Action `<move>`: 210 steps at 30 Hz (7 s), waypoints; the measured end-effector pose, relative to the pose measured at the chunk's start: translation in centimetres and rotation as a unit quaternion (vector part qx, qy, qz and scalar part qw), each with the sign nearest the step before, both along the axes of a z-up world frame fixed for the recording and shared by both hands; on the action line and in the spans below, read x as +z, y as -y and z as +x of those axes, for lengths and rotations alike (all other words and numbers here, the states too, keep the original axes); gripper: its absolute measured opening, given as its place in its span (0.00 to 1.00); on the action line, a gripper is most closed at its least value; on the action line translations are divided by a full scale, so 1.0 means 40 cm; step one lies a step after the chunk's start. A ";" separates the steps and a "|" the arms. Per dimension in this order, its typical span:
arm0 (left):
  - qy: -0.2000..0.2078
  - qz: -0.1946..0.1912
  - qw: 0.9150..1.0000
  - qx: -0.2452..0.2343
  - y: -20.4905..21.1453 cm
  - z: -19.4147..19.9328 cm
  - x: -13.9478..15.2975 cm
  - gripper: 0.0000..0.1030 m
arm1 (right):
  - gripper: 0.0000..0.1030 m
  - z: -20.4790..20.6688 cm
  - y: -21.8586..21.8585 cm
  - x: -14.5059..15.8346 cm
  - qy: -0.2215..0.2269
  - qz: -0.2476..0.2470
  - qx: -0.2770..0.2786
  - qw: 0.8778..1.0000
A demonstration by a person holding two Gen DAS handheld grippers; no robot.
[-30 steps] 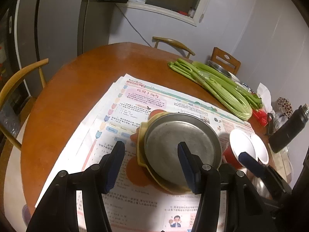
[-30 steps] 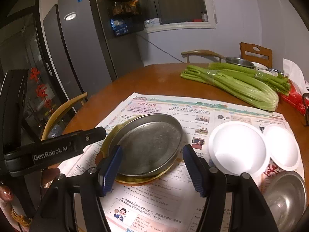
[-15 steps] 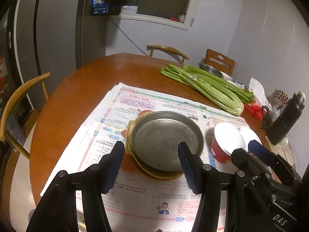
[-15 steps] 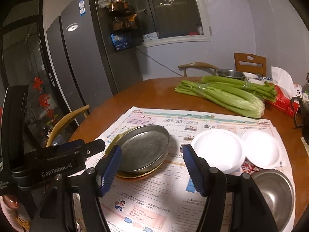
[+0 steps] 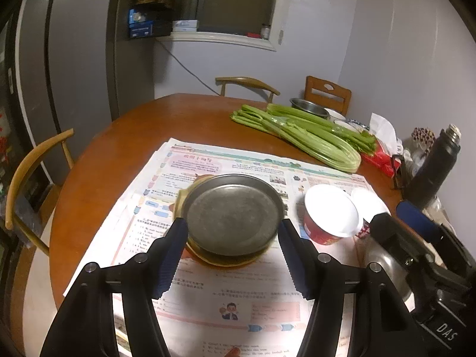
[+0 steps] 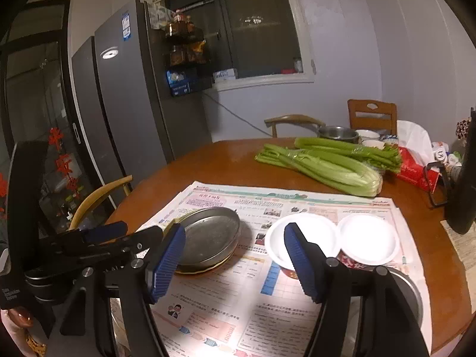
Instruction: Organize plates and bowls
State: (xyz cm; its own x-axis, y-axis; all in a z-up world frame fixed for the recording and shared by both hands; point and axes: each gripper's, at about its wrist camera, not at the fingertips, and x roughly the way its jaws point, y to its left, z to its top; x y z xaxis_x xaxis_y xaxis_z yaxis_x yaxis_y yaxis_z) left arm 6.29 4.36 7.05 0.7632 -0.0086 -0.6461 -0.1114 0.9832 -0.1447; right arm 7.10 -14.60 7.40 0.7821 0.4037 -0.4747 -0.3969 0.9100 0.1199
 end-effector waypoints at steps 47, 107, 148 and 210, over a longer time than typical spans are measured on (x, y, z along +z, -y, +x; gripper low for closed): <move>-0.053 -0.002 0.988 -0.143 0.372 0.042 -0.037 0.63 | 0.76 -0.068 0.452 0.005 -0.051 0.005 -0.113 0.992; -0.163 -0.017 0.967 -0.198 0.535 0.177 -0.246 0.44 | 0.47 0.050 0.413 -0.263 -0.145 -0.116 -0.085 0.979; -0.091 -0.048 0.986 -0.128 0.232 0.003 -0.142 0.44 | 0.47 -0.064 0.136 -0.150 -0.114 -0.128 0.014 0.985; -0.156 0.011 0.981 -0.114 0.291 0.057 -0.263 0.46 | 0.48 -0.001 0.188 -0.250 -0.163 -0.087 0.036 0.982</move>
State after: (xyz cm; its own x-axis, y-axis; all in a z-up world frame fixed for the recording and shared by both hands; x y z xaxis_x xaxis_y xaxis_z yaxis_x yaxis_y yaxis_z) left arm 8.55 -7.27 -3.46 0.5079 -0.1391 -0.8501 0.0765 0.9903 -0.1163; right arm 7.04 -22.14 -2.61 0.5490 0.3425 -0.7625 -0.4268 0.8992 0.0966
